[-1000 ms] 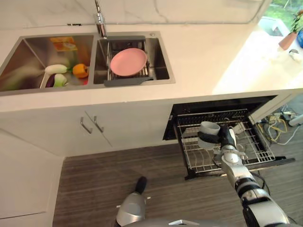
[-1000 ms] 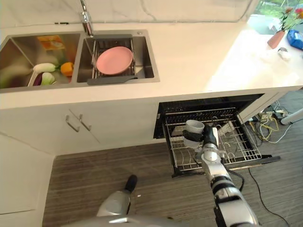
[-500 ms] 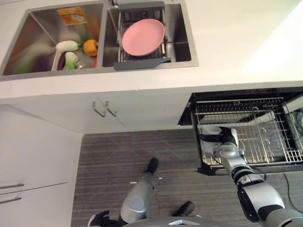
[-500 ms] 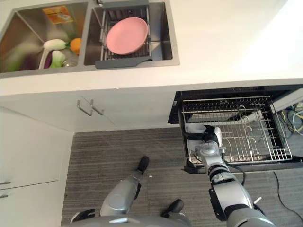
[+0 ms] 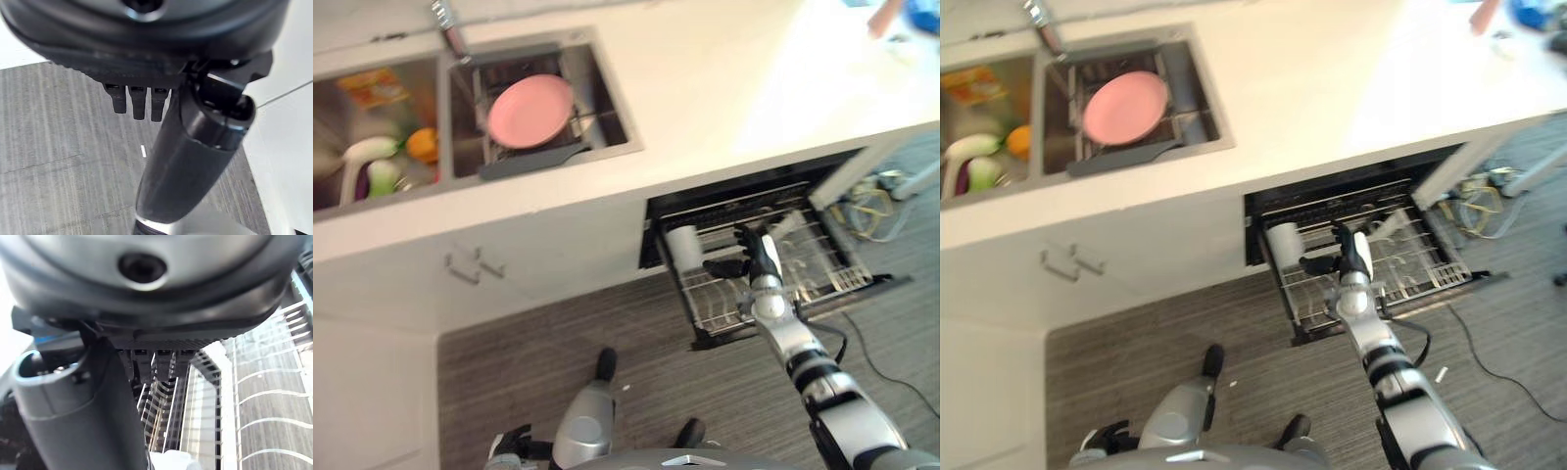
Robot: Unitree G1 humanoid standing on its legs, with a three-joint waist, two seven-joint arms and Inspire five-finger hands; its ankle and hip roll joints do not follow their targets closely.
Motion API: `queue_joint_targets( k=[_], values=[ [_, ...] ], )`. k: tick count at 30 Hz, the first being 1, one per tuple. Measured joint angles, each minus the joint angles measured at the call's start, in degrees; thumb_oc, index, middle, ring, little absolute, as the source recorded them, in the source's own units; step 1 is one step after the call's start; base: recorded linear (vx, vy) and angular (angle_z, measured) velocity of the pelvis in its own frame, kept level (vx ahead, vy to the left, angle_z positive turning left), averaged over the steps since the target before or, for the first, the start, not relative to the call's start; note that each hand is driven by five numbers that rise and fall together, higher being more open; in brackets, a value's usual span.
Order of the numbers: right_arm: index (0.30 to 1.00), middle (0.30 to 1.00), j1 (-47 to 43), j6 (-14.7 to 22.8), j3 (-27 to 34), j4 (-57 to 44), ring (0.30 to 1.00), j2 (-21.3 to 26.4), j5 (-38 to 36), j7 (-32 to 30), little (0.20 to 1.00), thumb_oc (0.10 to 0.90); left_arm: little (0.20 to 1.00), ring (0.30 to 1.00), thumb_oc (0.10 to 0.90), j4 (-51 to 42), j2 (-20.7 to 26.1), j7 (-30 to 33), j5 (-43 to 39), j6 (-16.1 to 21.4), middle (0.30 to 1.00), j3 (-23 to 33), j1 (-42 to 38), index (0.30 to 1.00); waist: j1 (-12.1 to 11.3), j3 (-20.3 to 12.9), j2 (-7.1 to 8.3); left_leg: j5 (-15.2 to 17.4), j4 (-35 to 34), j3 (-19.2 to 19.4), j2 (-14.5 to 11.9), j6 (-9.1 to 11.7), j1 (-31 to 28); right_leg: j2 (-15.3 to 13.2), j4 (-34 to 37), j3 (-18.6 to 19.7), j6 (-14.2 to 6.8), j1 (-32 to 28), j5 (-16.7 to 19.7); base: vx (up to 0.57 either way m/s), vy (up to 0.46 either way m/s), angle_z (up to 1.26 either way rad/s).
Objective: Place the dishes in the dishwasher.
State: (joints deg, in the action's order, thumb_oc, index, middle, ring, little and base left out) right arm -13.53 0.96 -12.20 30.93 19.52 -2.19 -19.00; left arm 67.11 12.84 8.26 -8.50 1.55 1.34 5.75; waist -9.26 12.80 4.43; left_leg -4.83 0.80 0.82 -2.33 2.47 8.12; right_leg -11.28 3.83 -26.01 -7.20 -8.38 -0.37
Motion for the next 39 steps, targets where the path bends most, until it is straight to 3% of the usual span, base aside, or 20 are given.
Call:
queue_joint_targets(
  k=[3, 7, 11, 16, 19, 21, 23, 24, 25, 26, 27, 29, 30, 32, 33, 34, 36, 37, 38, 39],
  values=[
    [0.9, 0.9, 8.21, 0.23, 3.53, -4.38, 0.9, 0.98, 2.29, 0.81, 0.9, 0.8, 0.9, 0.9, 0.8, -1.04, 0.05, -0.23, 0.06, 0.23, 0.9, -0.26, 1.53, 0.9, 2.8, -2.01, 0.67, 0.38, -0.99, 1.88, -0.76, 0.66, -1.98, 0.4, 0.91, 2.18, 0.55, -0.42, -0.37, 0.03, -0.035, -0.35],
    [0.9, 0.9, 13.2, 1.51, 6.48, -8.26, 0.9, 1.6, 2.52, 0.97, 0.9, 0.8, 0.9, 0.9, 0.8, -0.54, -0.25, -0.24, 0.14, -0.46, 0.9, -0.36, 2.49, 0.9, 4.64, -3.19, -1.03, -0.1, -2.29, 3.54, -1.92, 1.21, -3.45, 1.33, 1.76, 3.93, 0.2, -0.82, 0.32, -0.01, -0.049, -0.27],
    [0.9, 0.9, 17.11, 2.92, 6.46, -17.93, 0.9, 0.51, 1.95, 1.49, 0.9, 0.8, 0.9, 0.9, 0.8, 1.29, -2.79, -0.14, -0.01, -0.86, 0.9, -0.12, 4.42, 0.9, 6.61, -5.29, -4.68, -1.81, -5.96, 5.36, -3.27, 1.72, -6.45, 2.49, 1.75, 5.98, 0.39, -0.57, 0.22, -0.02, -0.072, -0.22],
    [0.9, 0.9, 18.53, 4.78, 6.26, -21.71, 0.9, 0.8, -0.93, 4.05, 0.9, 0.8, 0.9, 0.9, 0.8, 5.85, -3.55, -1.33, -1.05, -1.59, 0.9, 0.29, 5.44, 0.9, 8.32, -5.71, -5.39, -1.54, -5.27, 8.34, -5.39, 2.6, -8.28, 4.12, 1.69, 9.9, 0.96, -0.51, 0.22, -0.1, -0.091, -0.41],
    [0.9, 0.9, 19.65, 5.13, 6.79, -23.55, 0.9, 1.49, -5.02, 4.98, 0.9, 0.8, 0.9, 0.9, 0.8, 6.2, -3.54, -1.34, -1.02, -1.01, 0.9, 0.19, 4.36, 0.9, 8.45, -5.16, -5.13, -1.13, 2.02, 5.98, -6.71, 3.65, -2.82, 4.95, 2.03, 8.7, 2.61, 0.36, 0.63, -0.09, 0.016, 0.15],
    [0.9, 0.9, 19.63, 5.14, 7.33, -25.28, 0.9, 3.47, -6.96, 5.72, 0.9, 0.8, 0.9, 0.9, 0.8, 6.65, -5.57, -1.3, -1.03, -0.89, 0.9, 0.5, 4.09, 0.9, 8.06, -4.07, -6.22, -0.46, 4.29, 2.0, -6.7, 7.65, -2.03, 4.41, 1.98, 7.85, 3.47, 0.22, 1.16, -0.03, 0.214, 0.14],
    [0.9, 0.9, 19.48, 5.5, 8.33, -26.93, 0.9, 3.97, -6.99, 6.14, 0.9, 0.8, 0.9, 0.9, 0.8, 7.69, -6.32, -1.22, -1.02, -1.09, 0.9, 1.3, 4.01, 0.9, 8.3, -3.93, -7.69, 0.62, 5.42, 0.62, -7.65, 9.52, -1.91, 3.6, 2.02, 7.3, 3.43, 0.06, 1.34, -0.03, 0.293, 0.09],
    [0.9, 0.9, 19.44, 5.53, 9.13, -28.31, 0.9, 3.97, -7.14, 6.39, 0.9, 0.8, 0.9, 0.9, 0.8, 8.79, -6.37, -0.97, -0.98, -1.03, 0.9, 1.73, 3.59, 0.9, 8.87, -3.92, -8.2, 1.4, 6.02, 0.34, -9.77, 10.58, -1.92, 3.08, 1.8, 6.7, 2.66, 0.18, 1.97, -0.01, 0.433, 0.4],
    [0.9, 0.9, 19.6, 6.37, 10.87, -30.06, 0.9, 3.89, -8.11, 6.57, 0.9, 0.8, 0.9, 0.9, 0.8, 10.01, -6.34, 0.01, -0.93, -1.63, 0.9, 2.11, 3.47, 0.9, 10.16, -3.71, -8.78, 2.0, 5.69, 1.29, -15.93, 12.01, -2.59, 2.52, 1.16, 5.9, 2.15, 0.32, 1.68, 0.0, 0.455, 0.36],
    [0.9, 0.9, 19.62, 6.45, 11.1, -30.12, 0.9, 3.88, -8.27, 6.57, 0.9, 0.8, 0.9, 0.9, 0.8, 10.02, -6.39, 0.07, -0.94, -1.67, 0.9, 2.08, 3.47, 0.9, 10.21, -3.7, -8.82, 1.98, 5.53, 1.27, -16.49, 12.21, -2.81, 2.4, 1.13, 5.9, 2.0, 0.33, 1.76, -0.01, 0.457, 0.32],
    [0.9, 0.9, 19.55, 6.61, 12.91, -30.29, 0.9, 3.76, -9.28, 6.49, 0.9, 0.8, 0.9, 0.9, 0.8, 10.77, -6.81, 0.05, -0.89, -1.85, 0.9, 2.09, 3.44, 0.9, 10.21, -3.77, -9.06, 1.91, 4.14, 1.68, -19.74, 12.31, -4.52, 1.34, 0.97, 5.7, 0.26, 0.35, 2.51, -0.04, 0.354, 0.12],
    [0.9, 0.9, 20.34, 6.59, 17.15, -31.27, 0.9, 3.76, -9.35, 5.89, 0.9, 0.8, 0.9, 0.9, 0.8, 10.82, -7.8, 0.08, -0.61, -2.14, 0.9, 1.81, 2.54, 0.9, 10.92, -3.77, -9.84, 1.24, 1.67, 2.0, -22.02, 12.44, -5.67, -1.61, -0.73, 3.93, -2.92, 0.44, 2.69, 0.0, 0.489, 0.4],
    [0.9, 0.9, 20.34, 6.59, 17.15, -31.27, 0.9, 3.76, -9.35, 5.89, 0.9, 0.8, 0.9, 0.9, 0.8, 10.82, -7.8, 0.08, -0.61, -2.14, 0.9, 1.81, 2.54, 0.9, 10.92, -3.77, -9.84, 1.24, 1.67, 2.0, -22.02, 12.44, -5.67, -1.61, -0.73, 3.93, -2.92, 0.44, 2.69, 0.04, 0.474, 0.51],
    [0.9, 0.9, 20.77, 6.57, 21.06, -33.99, 0.9, 3.59, -9.51, 4.88, 0.9, 0.8, 0.9, 0.9, 0.8, 11.14, -8.13, 0.15, 0.37, -2.14, 0.9, 1.7, 1.77, 0.9, 11.1, -4.35, -10.87, 1.64, 0.74, 2.27, -19.66, 12.65, -6.16, -5.98, -0.99, 2.82, -6.58, -0.31, 4.08, -0.01, 0.499, 0.59],
    [0.9, 0.9, 22.41, 6.66, 22.34, -36.35, 0.9, -0.66, -9.21, 4.41, 0.9, 0.8, 0.9, 0.9, 0.8, 11.79, -3.48, 0.41, 1.94, -2.25, 0.9, -0.57, -0.87, 0.9, 11.38, -3.4, -5.61, 4.43, 5.05, 2.92, -11.92, 11.58, -4.36, -13.49, -2.21, 1.59, -3.94, -1.68, 7.65, -0.08, 0.685, 0.83],
    [0.9, 0.9, 23.39, 6.65, 22.26, -38.16, 0.9, -1.11, -9.06, 4.54, 0.9, 0.8, 0.9, 0.9, 0.8, 10.79, -2.02, 0.98, 2.5, -1.96, 0.9, -2.57, -1.94, 0.9, 10.92, -2.77, -4.5, 6.97, 10.63, 2.78, -9.58, 9.78, -1.31, -16.06, -5.44, 2.6, -0.25, 0.48, 10.87, -0.11, 0.7, 0.59],
    [0.9, 0.9, 20.86, 6.66, 20.42, -38.39, 0.9, -2.88, -9.06, 4.57, 0.9, 0.8, 0.9, 0.9, 0.8, 9.69, -0.79, 1.38, 2.5, -1.87, 0.9, -3.74, -2.62, 0.9, 9.82, -2.67, -4.67, 9.96, 15.79, 4.78, -6.98, 5.7, 0.05, -20.21, -13.48, 6.14, 5.23, 6.88, 19.94, -0.04, 0.605, -0.09],
    [0.9, 0.9, 19.03, 7.02, 17.97, -38.07, 0.9, -4.75, -9.08, 3.46, 0.9, 0.8, 0.9, 0.9, 0.8, 8.53, -0.25, 1.26, 2.5, -1.42, 0.9, -4.59, -2.5, 0.9, 9.68, -2.18, -6.11, 11.38, 16.29, 4.83, -6.1, 2.51, -0.89, -20.81, -19.94, 8.0, 5.36, 11.18, 26.31, 0.01, 0.495, 0.0],
    [0.9, 0.9, 19.07, 7.09, 16.88, -38.01, 0.9, -4.95, -9.06, 3.31, 0.9, 0.8, 0.9, 0.9, 0.8, 8.04, -0.18, 1.29, 2.53, -0.79, 0.9, -5.0, -2.74, 0.9, 9.63, -2.26, -6.49, 11.68, 14.56, 4.18, -5.55, 0.76, -1.96, -18.18, -24.17, 8.94, 2.97, 13.42, 18.18, 0.06, 0.44, 0.34],
    [0.9, 0.9, 19.08, 7.21, 16.45, -38.09, 0.9, -5.29, -9.03, 3.53, 0.9, 0.8, 0.9, 0.9, 0.8, 7.85, 0.28, 1.39, 2.65, -0.47, 0.9, -4.14, -3.07, 0.9, 9.7, -2.37, -6.8, 9.56, 11.7, 3.24, -5.48, 0.62, -3.04, -13.62, -26.79, 11.25, 1.68, 14.41, 8.59, 0.02, 0.11, 0.55]
  ],
)
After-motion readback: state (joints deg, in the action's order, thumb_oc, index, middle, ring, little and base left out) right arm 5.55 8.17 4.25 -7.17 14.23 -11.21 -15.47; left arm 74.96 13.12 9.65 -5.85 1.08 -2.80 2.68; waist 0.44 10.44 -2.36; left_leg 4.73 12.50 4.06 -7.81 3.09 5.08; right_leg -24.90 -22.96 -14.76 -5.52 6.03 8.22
